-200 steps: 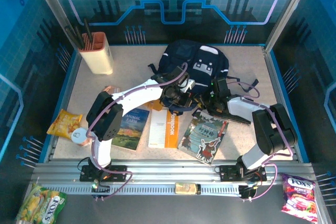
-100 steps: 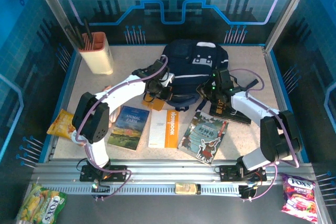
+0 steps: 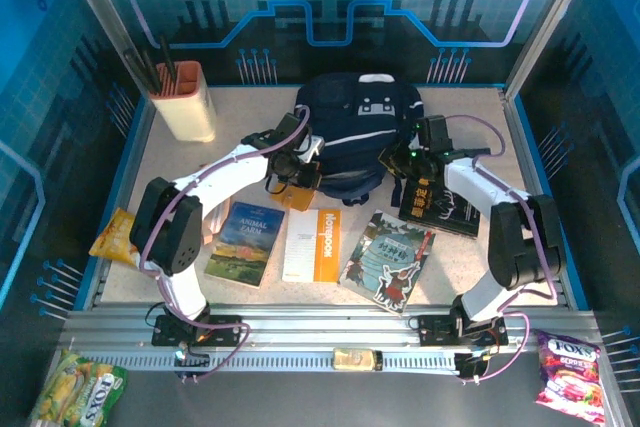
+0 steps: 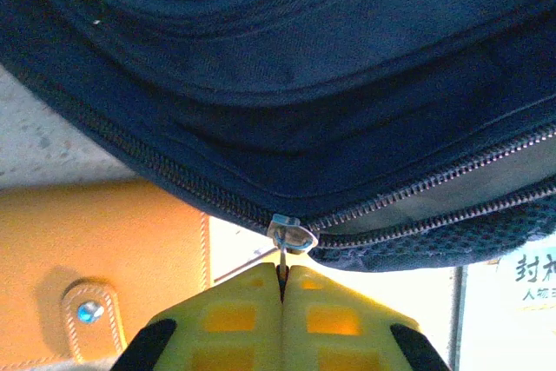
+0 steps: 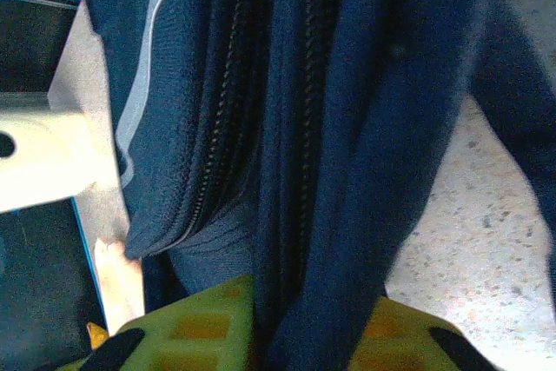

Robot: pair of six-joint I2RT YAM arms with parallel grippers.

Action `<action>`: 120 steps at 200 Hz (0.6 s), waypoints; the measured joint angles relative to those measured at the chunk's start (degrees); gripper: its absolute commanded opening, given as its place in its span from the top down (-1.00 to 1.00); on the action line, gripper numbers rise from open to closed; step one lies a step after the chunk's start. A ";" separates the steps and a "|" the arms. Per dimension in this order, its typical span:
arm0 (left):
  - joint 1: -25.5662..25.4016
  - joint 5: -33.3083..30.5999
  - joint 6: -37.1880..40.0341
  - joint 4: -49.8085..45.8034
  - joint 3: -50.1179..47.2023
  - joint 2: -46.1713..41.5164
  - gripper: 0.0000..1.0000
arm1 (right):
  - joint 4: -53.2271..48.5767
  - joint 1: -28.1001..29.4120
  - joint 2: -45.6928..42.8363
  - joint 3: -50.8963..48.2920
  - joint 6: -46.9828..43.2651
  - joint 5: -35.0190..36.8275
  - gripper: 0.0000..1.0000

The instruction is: Pack books, pencil case, and school supplies into a backpack

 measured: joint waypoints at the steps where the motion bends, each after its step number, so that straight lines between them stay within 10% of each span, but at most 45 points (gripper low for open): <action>1: 0.00 0.09 -0.02 0.11 0.00 0.04 1.00 | 0.00 -0.07 0.07 0.00 0.04 0.02 0.33; 40: -0.61 3.08 -1.38 1.62 0.04 2.71 1.00 | 0.63 -2.78 -0.74 -2.01 0.35 2.86 -0.41; 120: -4.85 4.68 -2.78 1.66 3.28 5.77 1.00 | -1.20 7.06 -12.68 -11.30 17.33 8.22 -0.60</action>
